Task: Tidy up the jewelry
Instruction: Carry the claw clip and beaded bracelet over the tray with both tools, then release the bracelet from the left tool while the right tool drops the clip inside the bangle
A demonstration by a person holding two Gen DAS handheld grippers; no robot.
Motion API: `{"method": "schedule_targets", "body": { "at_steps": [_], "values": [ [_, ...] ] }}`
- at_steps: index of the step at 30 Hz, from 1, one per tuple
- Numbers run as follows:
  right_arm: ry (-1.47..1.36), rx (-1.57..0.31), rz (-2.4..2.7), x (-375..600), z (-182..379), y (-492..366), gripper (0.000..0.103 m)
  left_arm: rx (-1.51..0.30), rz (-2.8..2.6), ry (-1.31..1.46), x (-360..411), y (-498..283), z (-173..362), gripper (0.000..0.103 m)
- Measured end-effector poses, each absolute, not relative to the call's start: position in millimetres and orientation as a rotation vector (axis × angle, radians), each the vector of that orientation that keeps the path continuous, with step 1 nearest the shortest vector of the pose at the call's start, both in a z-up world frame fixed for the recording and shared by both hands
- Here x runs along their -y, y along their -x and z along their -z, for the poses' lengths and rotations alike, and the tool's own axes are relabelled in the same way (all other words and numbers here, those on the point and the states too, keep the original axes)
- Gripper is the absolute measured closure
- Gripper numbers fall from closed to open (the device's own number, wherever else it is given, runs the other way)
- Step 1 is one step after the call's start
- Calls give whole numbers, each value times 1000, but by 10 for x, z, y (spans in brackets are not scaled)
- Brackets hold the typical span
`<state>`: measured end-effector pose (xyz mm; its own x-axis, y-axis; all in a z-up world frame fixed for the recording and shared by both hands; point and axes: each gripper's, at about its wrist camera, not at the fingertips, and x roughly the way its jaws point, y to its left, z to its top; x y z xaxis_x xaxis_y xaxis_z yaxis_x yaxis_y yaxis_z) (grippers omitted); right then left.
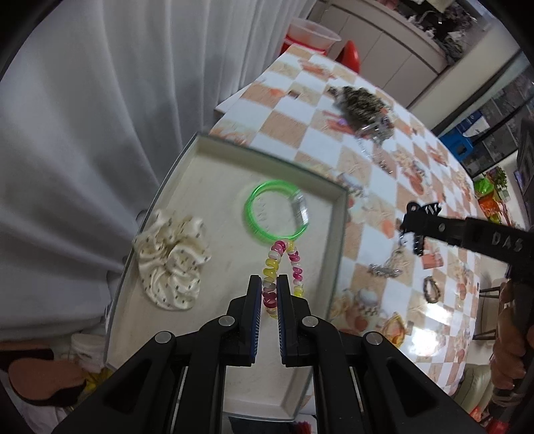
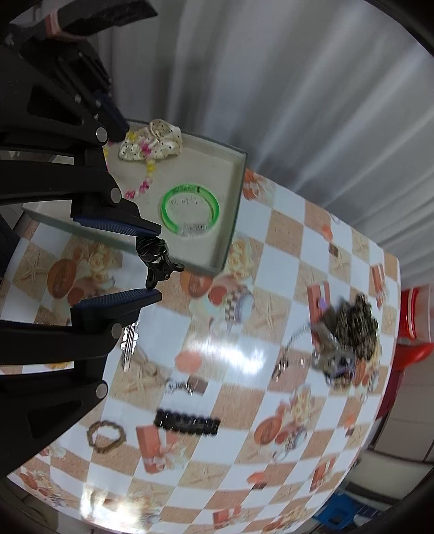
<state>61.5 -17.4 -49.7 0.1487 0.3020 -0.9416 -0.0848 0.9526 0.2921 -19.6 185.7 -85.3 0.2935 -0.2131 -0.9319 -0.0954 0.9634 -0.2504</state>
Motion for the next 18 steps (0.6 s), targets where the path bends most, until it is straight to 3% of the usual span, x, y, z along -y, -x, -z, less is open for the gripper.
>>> {"method": "schedule_targets", "body": {
  "at_steps": [18],
  "values": [
    [-79, -1468, -400, -711, 1095, -951, 68, -1360, -99, 272, -2142, 251, 1479, 89]
  ]
}}
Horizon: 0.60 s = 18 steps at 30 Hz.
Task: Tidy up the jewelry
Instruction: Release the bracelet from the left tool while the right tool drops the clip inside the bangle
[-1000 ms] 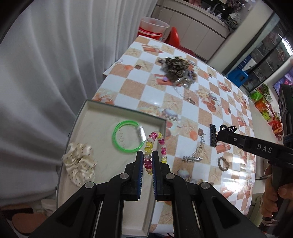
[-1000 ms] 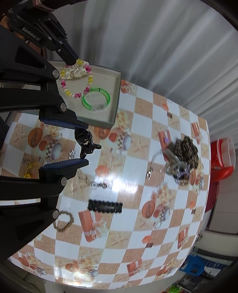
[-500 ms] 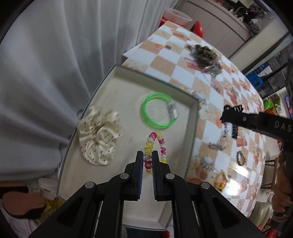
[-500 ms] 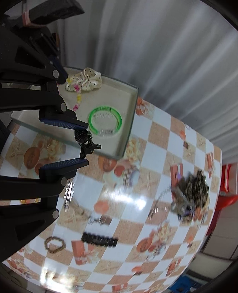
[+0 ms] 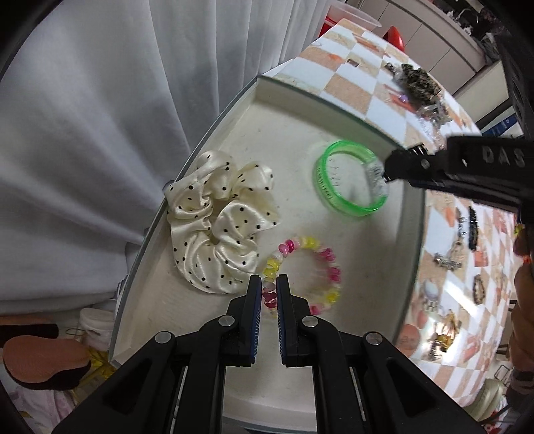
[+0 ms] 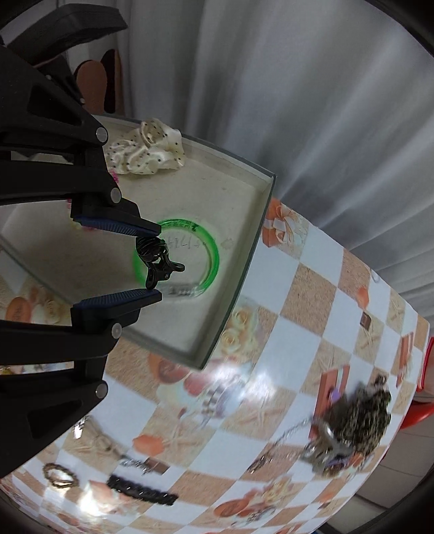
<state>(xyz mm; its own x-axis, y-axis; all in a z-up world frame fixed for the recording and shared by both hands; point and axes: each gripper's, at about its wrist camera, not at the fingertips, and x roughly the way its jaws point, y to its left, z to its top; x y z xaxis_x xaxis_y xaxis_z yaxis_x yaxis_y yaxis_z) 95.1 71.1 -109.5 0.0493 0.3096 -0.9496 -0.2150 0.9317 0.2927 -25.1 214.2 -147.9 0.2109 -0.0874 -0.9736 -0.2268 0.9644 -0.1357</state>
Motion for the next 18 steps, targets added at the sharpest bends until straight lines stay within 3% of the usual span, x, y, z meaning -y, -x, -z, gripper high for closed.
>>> {"method": "schedule_targets", "body": {
  "at_steps": [18],
  "values": [
    [-9, -1551, -387, -1028, 1624, -1108, 67, -1420, -135, 134, -1954, 127, 1757, 88]
  ]
}}
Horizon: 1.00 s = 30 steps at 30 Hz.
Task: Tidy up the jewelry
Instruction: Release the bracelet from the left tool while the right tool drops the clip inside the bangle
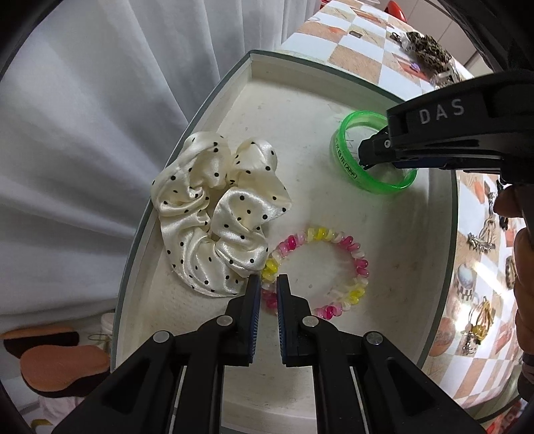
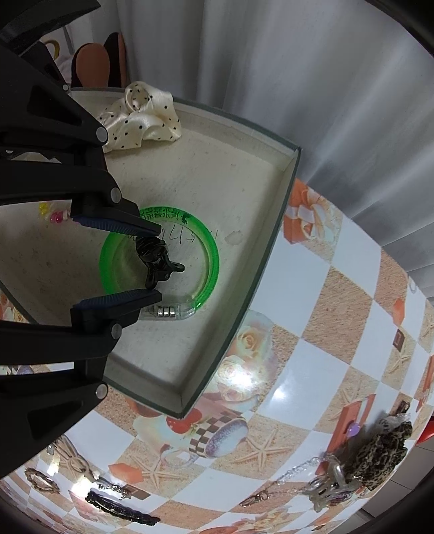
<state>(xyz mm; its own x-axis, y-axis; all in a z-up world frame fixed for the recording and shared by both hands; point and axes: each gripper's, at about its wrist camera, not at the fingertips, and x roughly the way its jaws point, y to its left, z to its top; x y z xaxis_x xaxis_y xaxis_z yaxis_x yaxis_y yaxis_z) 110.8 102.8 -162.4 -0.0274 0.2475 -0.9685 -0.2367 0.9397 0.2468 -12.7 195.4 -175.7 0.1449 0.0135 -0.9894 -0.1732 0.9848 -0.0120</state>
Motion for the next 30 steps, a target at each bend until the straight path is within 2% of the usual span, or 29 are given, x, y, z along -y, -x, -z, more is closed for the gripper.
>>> {"method": "schedule_targets", "body": {
  "at_steps": [4, 7, 9, 13, 15, 19, 20, 21, 24, 25, 26, 27, 30],
  "values": [
    [3, -1551, -397, -1083, 1651, -1099, 66, -1432, -149, 121, -1912, 106, 1773, 88],
    [-18, -1558, -414, -1047, 1627, -1070, 57, -1436, -156, 111, -1889, 105, 1769, 88],
    [-31, -1547, -426, -1035, 1571, -1066, 47, -1437, -158, 103, -1874, 94, 1749, 88],
    [-61, -1530, -454, -1002, 1446, -1070, 42, -1437, -152, 95, -1821, 129, 1681, 88],
    [-83, -1526, -464, -977, 1392, -1074, 31, -1442, -144, 95, -1802, 129, 1667, 88],
    [-126, -1518, -479, -890, 1283, -1086, 30, -1450, -129, 78, -1797, 155, 1643, 88],
    [-134, -1516, -481, -899, 1235, -1070, 29, -1450, -126, 77, -1797, 158, 1641, 88],
    [-144, -1514, -483, -878, 1208, -1066, 22, -1450, -125, 76, -1792, 163, 1632, 88],
    [-170, -1505, -493, -825, 1151, -1049, 22, -1450, -127, 73, -1757, 169, 1577, 85],
    [-175, -1503, -494, -813, 1138, -1046, 22, -1451, -127, 73, -1748, 162, 1571, 46],
    [-183, -1500, -497, -800, 1107, -1035, 22, -1452, -133, 70, -1750, 158, 1560, 15],
    [-187, -1499, -498, -786, 1087, -1040, 22, -1431, -160, 57, -1752, 168, 1520, 0],
    [-206, -1491, -499, -732, 1021, -1023, 21, -1405, -152, 33, -1720, 165, 1426, 0]
  ]
}}
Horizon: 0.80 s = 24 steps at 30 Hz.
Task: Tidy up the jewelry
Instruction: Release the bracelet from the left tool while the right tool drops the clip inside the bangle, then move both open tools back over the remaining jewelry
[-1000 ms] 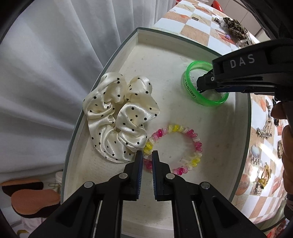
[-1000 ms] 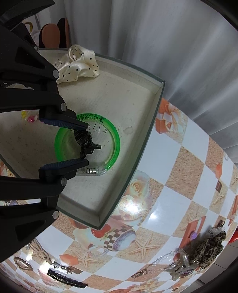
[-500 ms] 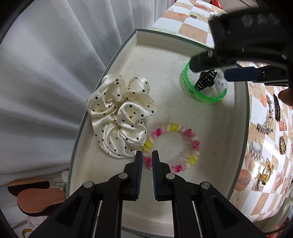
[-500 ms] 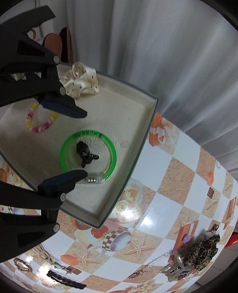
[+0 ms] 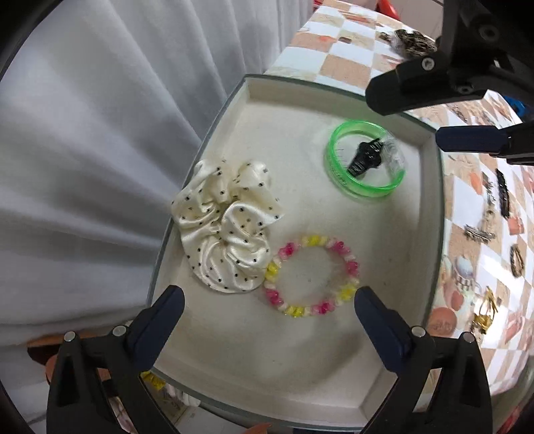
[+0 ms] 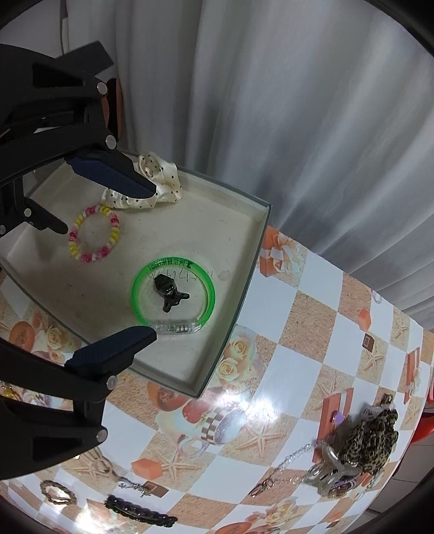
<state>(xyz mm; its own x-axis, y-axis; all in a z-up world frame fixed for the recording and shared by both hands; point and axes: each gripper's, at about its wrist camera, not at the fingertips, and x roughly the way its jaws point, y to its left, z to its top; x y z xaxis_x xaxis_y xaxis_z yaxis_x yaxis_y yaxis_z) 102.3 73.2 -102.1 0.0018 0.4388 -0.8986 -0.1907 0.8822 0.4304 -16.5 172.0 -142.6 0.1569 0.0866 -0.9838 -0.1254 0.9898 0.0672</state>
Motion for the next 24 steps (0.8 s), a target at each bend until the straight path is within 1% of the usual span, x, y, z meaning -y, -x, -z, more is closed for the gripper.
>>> {"method": "schedule_targets", "body": {
  "at_steps": [7, 17, 24],
  "values": [
    [-247, -1470, -500, -552, 861, -943, 20, -1400, -153, 11, -1647, 164, 1308, 0],
    [-319, -1383, -426, -21, 584, -785, 19, -1381, -62, -55, -1444, 148, 1069, 0],
    [-344, -1395, -334, 461, 556, -687, 19, -1355, 14, -119, -1195, 22, 915, 0]
  ]
}}
